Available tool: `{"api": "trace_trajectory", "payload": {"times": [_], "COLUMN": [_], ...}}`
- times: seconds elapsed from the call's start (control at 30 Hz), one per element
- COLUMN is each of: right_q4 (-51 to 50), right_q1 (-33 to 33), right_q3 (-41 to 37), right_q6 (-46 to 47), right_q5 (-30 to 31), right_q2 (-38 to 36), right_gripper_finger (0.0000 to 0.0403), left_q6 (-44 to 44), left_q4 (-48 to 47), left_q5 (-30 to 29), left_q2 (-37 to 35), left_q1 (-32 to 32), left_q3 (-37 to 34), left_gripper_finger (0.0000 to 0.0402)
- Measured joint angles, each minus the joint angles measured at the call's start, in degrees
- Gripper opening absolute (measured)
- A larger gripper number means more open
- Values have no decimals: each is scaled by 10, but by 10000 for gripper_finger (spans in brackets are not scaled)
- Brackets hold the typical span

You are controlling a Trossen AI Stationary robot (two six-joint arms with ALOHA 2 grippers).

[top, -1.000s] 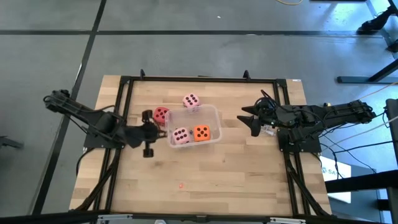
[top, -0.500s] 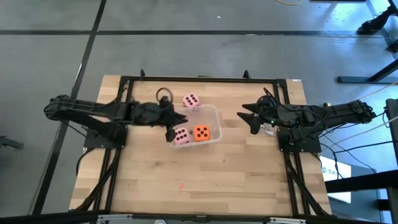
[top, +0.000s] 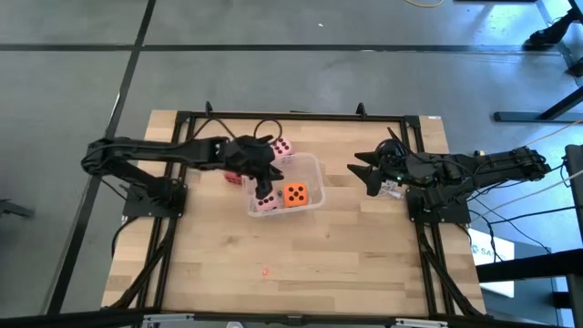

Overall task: Pick & Place Dice
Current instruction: Put the small red dice into the transparent bin

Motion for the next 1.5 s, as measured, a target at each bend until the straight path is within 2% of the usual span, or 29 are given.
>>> {"api": "trace_trajectory", "payload": {"times": [0.3, 0.63, 1.17, 1.5], "right_q4": [0, 0, 0, 4], "right_q1": [0, 0, 0, 0], "right_q3": [0, 0, 0, 0], "right_q6": [0, 1, 15, 10], "right_q5": [0, 0, -1, -15], "right_q2": [0, 0, 43, 44], "right_gripper_finger": [285, 285, 285, 285], "left_q6": [83, 100, 104, 95], "left_q4": [-149, -158, -154, -154], "left_q5": [5, 6, 6, 6], "left_q2": [82, 145, 154, 154], "left_q1": [1, 1, 0, 0], "left_q3": [67, 67, 67, 67], "left_gripper_finger": [8, 8, 9, 56]}}
